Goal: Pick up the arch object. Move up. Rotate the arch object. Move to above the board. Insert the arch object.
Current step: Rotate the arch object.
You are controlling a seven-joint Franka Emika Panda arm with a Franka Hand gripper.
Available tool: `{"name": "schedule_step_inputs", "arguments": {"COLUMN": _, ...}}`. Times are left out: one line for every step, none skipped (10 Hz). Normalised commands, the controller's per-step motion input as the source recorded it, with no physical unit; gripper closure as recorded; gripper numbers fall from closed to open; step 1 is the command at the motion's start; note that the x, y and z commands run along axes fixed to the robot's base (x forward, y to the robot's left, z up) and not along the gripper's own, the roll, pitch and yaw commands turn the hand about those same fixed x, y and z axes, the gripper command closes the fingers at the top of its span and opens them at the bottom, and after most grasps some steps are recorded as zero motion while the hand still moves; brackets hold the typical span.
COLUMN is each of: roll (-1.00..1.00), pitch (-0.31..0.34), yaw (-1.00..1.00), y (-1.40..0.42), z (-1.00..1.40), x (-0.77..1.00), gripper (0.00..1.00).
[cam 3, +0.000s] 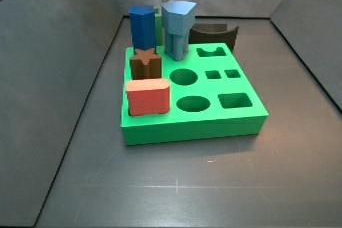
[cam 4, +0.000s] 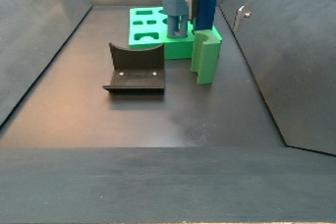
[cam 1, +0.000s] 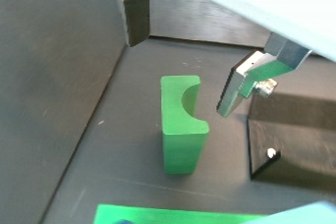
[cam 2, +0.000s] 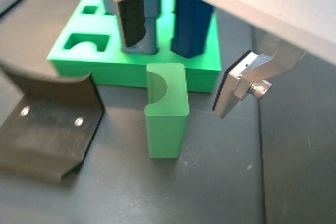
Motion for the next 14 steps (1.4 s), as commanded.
{"name": "schedule_step_inputs", "arguments": {"roll": 0.00, "pitch": 0.005, "yaw": -1.00, "y": 0.02, "z": -0.02, "x": 0.02, "gripper": 0.00}}
{"name": "schedule_step_inputs", "arguments": {"roll": 0.00, "pitch": 0.006, "yaw": -1.00, "y": 0.02, "z": -0.02, "x": 0.02, "gripper": 0.00}}
{"name": "schedule_step_inputs", "arguments": {"roll": 0.00, "pitch": 0.006, "yaw": -1.00, "y": 0.02, "z": -0.02, "x": 0.02, "gripper": 0.00}}
{"name": "schedule_step_inputs", "arguments": {"roll": 0.00, "pitch": 0.007, "yaw": -1.00, "y": 0.02, "z": -0.02, "x": 0.02, "gripper": 0.00}}
{"name": "schedule_step_inputs", "arguments": {"roll": 0.00, "pitch": 0.007, "yaw": -1.00, "y": 0.02, "z": -0.02, "x": 0.02, "gripper": 0.00}}
{"name": "schedule_step_inputs", "arguments": {"roll": 0.00, "pitch": 0.008, "yaw": -1.00, "y": 0.02, "z": -0.02, "x": 0.02, "gripper": 0.00}}
{"name": "schedule_step_inputs", "arguments": {"roll": -0.01, "pitch": 0.010, "yaw": -1.00, "y": 0.02, "z": -0.02, "x": 0.02, "gripper": 0.00}}
{"name": "schedule_step_inputs", "arguments": {"roll": -0.01, "pitch": 0.011, "yaw": -1.00, "y": 0.02, "z": -0.02, "x": 0.02, "gripper": 0.00}}
{"name": "schedule_step_inputs", "arguments": {"roll": -0.01, "pitch": 0.012, "yaw": -1.00, "y": 0.02, "z": -0.02, "x": 0.02, "gripper": 0.00}}
{"name": "schedule_step_inputs", "arguments": {"roll": -0.01, "pitch": 0.016, "yaw": -1.00, "y": 0.02, "z": -0.02, "x": 0.02, "gripper": 0.00}}
{"name": "schedule_step_inputs", "arguments": {"roll": -0.01, "pitch": 0.019, "yaw": -1.00, "y": 0.02, "z": -0.02, "x": 0.02, "gripper": 0.00}}
{"name": "schedule_step_inputs", "arguments": {"roll": -0.01, "pitch": 0.020, "yaw": -0.85, "y": 0.02, "z": -0.02, "x": 0.02, "gripper": 0.00}}
{"name": "schedule_step_inputs", "arguments": {"roll": -0.01, "pitch": 0.020, "yaw": -0.52, "y": 0.02, "z": -0.01, "x": 0.02, "gripper": 0.00}}
{"name": "schedule_step_inputs", "arguments": {"roll": -0.01, "pitch": 0.020, "yaw": -0.32, "y": 0.02, "z": -0.01, "x": 0.02, "gripper": 0.00}}
